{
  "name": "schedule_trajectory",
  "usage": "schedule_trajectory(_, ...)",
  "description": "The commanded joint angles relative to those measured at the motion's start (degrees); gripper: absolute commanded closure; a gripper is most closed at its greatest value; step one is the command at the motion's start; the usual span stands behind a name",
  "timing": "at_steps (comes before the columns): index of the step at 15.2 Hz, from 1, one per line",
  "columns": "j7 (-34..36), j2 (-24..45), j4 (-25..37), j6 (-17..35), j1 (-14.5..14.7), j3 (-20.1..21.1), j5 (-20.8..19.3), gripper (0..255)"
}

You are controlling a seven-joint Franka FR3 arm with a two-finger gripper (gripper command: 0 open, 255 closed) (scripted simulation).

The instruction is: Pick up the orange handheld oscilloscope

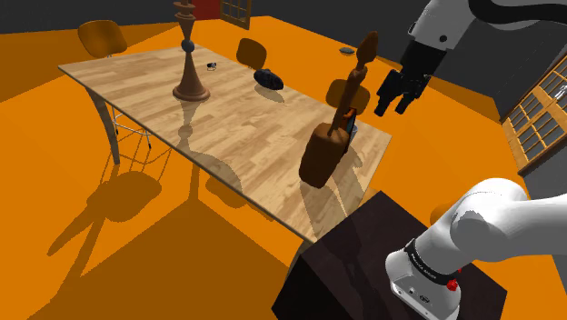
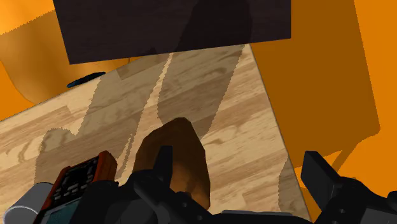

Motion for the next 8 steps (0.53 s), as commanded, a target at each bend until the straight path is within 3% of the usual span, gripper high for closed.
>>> schedule_trajectory(1, 0.0, 0.0, 0.0, 0.0, 0.0, 0.0, 0.0, 0)
schedule_trajectory(8, 7.3, 12.8, 2.0, 10.5, -4.6, 1.4, -2.5, 0)
